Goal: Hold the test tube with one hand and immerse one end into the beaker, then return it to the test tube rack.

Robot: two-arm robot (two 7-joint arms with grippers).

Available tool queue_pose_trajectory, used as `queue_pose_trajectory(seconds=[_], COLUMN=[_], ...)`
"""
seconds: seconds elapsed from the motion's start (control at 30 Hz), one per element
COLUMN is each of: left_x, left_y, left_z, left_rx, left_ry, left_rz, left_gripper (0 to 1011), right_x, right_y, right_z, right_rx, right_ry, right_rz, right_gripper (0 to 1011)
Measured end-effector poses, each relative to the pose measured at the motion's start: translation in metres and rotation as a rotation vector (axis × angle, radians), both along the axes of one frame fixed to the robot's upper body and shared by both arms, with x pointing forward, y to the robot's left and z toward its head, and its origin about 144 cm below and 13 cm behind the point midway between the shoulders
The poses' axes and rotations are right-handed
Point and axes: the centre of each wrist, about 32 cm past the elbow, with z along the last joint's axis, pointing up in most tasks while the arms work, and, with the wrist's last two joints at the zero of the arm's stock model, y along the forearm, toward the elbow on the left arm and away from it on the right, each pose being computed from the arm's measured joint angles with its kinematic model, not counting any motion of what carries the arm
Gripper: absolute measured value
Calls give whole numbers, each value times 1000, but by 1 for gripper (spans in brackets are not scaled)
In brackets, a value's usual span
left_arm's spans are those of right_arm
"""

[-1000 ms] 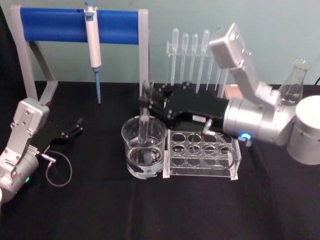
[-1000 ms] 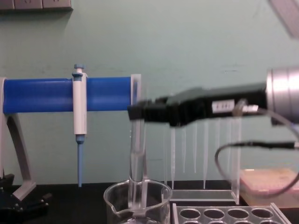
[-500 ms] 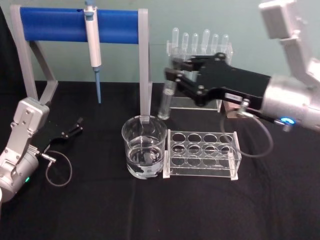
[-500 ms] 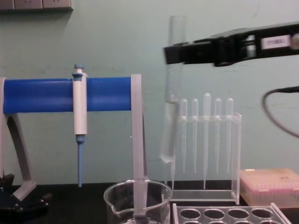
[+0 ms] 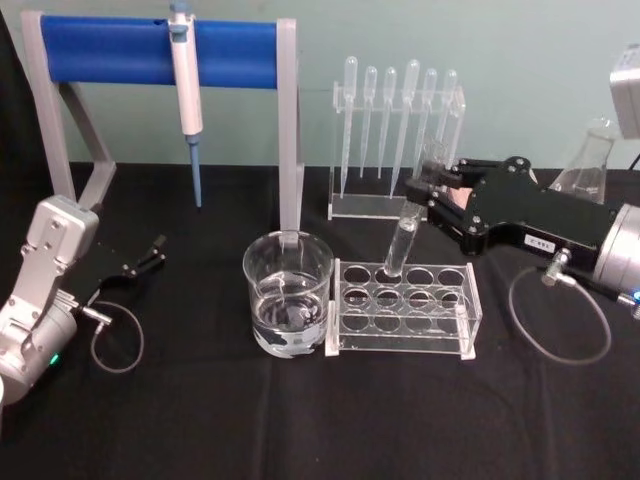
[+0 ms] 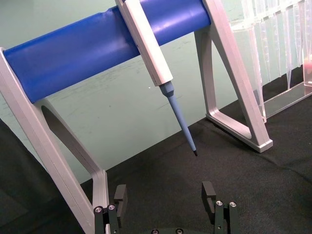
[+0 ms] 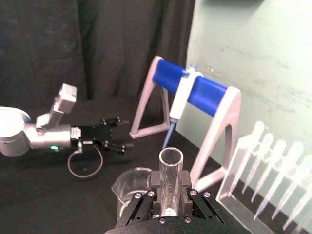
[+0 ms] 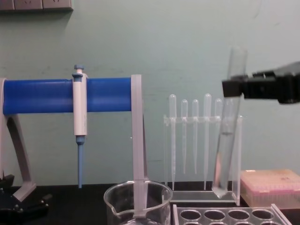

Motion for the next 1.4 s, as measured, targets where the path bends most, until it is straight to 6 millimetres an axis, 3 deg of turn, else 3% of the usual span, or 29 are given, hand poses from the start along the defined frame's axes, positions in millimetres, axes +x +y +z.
queue_pose_trajectory(seconds=[0.4,1.4], left_x=[0,0], left_y=[0,0], left_z=[0,0], left_rx=[0,0], left_ry=[0,0], left_rz=[0,0], left_gripper=[1000,1000], right_x=[8,17], right_y=[0,7], right_z=[-34,-70], right_rx=[3,-12], right_ry=[56,113], right_rz=[-39,-86], right_gripper=[222,222])
